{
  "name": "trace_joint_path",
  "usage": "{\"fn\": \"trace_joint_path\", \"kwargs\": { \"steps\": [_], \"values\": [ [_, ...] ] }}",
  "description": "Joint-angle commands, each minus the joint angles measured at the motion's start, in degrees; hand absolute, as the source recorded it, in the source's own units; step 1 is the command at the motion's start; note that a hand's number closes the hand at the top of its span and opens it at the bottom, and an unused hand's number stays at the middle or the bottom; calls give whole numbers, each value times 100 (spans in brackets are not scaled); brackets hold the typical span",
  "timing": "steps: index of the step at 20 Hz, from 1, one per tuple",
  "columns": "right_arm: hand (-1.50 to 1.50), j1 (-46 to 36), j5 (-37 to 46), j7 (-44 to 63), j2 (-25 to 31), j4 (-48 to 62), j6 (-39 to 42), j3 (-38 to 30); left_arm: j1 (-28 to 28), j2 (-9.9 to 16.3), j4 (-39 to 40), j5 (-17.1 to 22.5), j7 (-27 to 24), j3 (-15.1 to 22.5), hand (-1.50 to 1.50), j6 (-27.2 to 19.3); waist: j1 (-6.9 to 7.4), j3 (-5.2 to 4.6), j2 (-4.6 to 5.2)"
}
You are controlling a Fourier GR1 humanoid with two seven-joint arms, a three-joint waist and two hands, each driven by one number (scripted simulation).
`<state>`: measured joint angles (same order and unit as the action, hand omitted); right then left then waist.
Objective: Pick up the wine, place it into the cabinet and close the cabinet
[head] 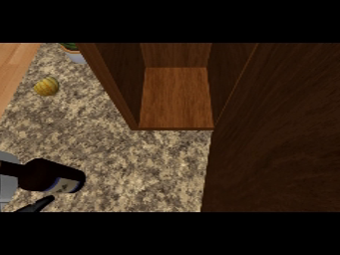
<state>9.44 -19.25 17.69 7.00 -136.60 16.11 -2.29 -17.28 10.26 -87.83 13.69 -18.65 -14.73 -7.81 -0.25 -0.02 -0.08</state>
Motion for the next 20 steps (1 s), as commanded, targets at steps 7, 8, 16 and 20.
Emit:
{"fn": "trace_joint_path", "kwargs": {
  "steps": [7, 8, 16, 20],
  "values": [
    [-150, -236, -649, 515, 100, -538, -167, -382, 434, -78, 836, -158, -241, 1, -150, 224, 8, 1, 3],
    [-150, -113, -715, 569, 92, -639, -103, -279, 787, 124, 1480, -29, -503, -242, -150, 414, -16, -2, 4],
    [-150, 101, -143, 207, -269, -518, -18, 131, 1003, -224, 1665, -246, -533, -6, -150, 231, 5, 2, 2],
    [-150, 22, -704, 393, 125, -574, 170, -425, 1316, -137, 2332, -318, -764, -54, -150, 332, -4, 2, 3]
  ]
}}
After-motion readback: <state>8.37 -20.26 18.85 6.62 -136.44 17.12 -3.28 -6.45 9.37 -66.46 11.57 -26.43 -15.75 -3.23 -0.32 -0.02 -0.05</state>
